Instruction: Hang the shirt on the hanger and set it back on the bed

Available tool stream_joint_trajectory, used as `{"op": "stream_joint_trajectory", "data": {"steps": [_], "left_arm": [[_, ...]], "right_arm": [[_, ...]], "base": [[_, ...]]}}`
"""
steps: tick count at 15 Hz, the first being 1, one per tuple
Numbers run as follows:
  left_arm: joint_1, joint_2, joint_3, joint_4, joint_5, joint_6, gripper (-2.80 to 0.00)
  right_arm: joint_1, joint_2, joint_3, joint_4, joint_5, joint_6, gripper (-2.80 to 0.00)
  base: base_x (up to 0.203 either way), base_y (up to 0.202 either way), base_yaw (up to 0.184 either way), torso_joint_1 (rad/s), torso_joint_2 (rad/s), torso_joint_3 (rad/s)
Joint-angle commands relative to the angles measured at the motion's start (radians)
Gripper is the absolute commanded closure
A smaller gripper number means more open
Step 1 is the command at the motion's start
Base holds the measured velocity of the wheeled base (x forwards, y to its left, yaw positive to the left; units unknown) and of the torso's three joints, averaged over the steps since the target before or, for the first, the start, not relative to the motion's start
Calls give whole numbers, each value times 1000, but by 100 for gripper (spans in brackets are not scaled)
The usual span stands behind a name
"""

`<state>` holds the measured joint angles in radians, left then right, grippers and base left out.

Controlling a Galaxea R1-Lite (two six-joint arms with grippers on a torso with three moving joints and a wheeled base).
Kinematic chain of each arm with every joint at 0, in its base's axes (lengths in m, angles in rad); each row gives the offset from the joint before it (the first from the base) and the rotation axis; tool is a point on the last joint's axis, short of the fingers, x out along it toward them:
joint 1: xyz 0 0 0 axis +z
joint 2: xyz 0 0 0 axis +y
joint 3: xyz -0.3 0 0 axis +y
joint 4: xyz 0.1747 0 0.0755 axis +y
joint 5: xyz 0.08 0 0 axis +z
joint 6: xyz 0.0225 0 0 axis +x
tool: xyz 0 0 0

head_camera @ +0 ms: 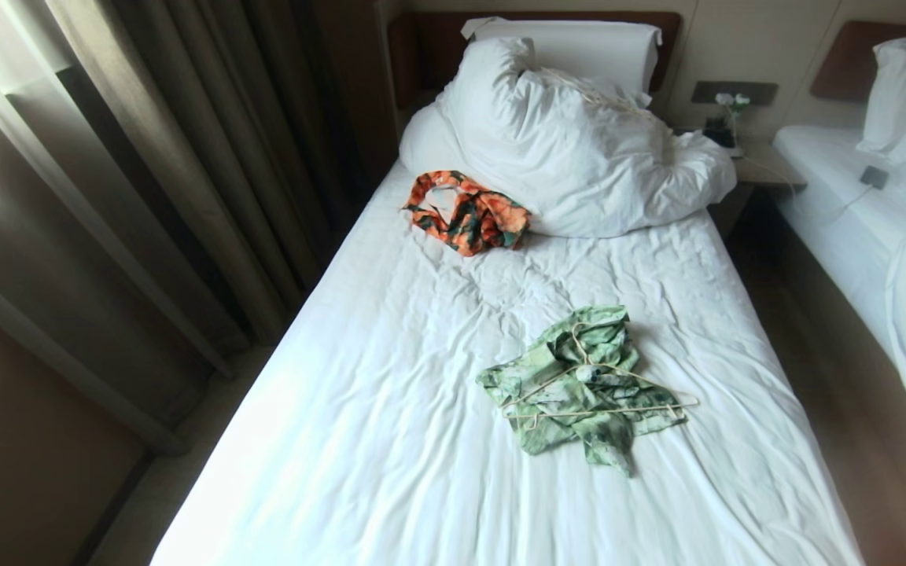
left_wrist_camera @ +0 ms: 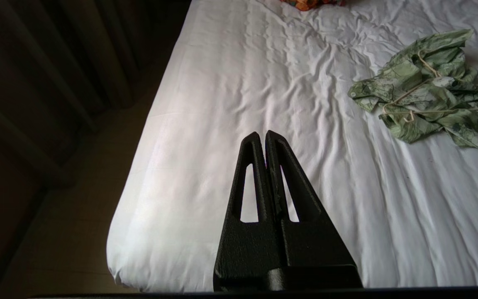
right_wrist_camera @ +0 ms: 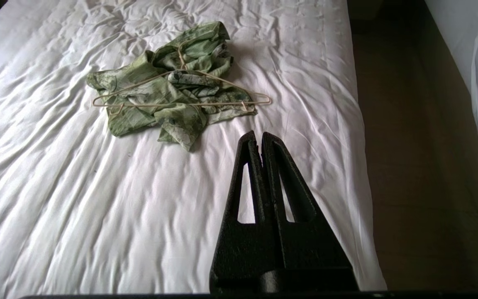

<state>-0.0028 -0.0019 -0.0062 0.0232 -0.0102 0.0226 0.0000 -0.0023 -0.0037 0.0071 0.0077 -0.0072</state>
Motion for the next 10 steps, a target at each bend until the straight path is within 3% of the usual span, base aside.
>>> {"op": "stream_joint_trajectory", "data": {"steps": [1, 10], "left_arm": [[0, 2, 0, 0, -1, 0, 0], [0, 2, 0, 0, 0, 0, 0]], "right_arm": [[0, 1, 2, -4, 0, 0, 0], [-2, 1, 2, -4, -2, 0, 0]], "base": [[0, 0, 0, 0, 0, 0], [0, 0, 0, 0, 0, 0]]}}
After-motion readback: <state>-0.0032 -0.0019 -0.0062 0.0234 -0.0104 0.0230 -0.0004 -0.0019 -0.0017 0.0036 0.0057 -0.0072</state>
